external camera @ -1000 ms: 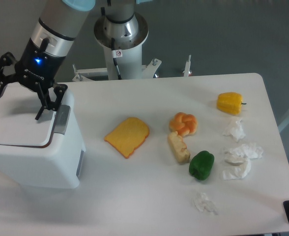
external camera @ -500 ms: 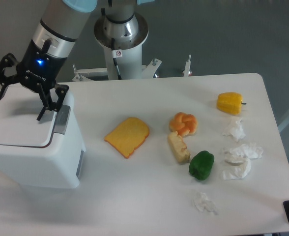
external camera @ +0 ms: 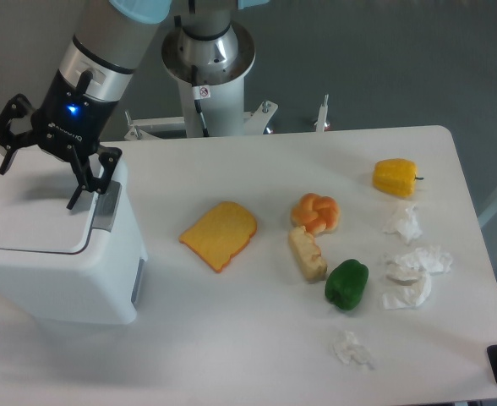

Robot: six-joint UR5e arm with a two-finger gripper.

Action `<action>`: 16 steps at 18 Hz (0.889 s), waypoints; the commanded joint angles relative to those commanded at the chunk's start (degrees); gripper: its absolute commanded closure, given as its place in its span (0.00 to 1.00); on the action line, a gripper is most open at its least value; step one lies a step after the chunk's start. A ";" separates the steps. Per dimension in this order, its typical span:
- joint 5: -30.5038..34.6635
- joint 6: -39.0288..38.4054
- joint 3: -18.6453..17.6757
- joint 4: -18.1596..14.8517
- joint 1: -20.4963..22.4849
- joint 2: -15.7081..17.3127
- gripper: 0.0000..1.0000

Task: Close the trash can
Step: 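Hold the gripper on the closed lid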

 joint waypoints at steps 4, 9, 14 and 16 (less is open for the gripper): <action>0.00 0.00 0.09 0.00 0.00 -0.18 0.00; 0.00 -0.35 0.18 0.00 0.00 -0.53 0.00; -0.09 -1.32 0.35 0.09 0.00 -0.79 0.00; -0.09 -1.32 0.44 0.09 0.00 -0.88 0.00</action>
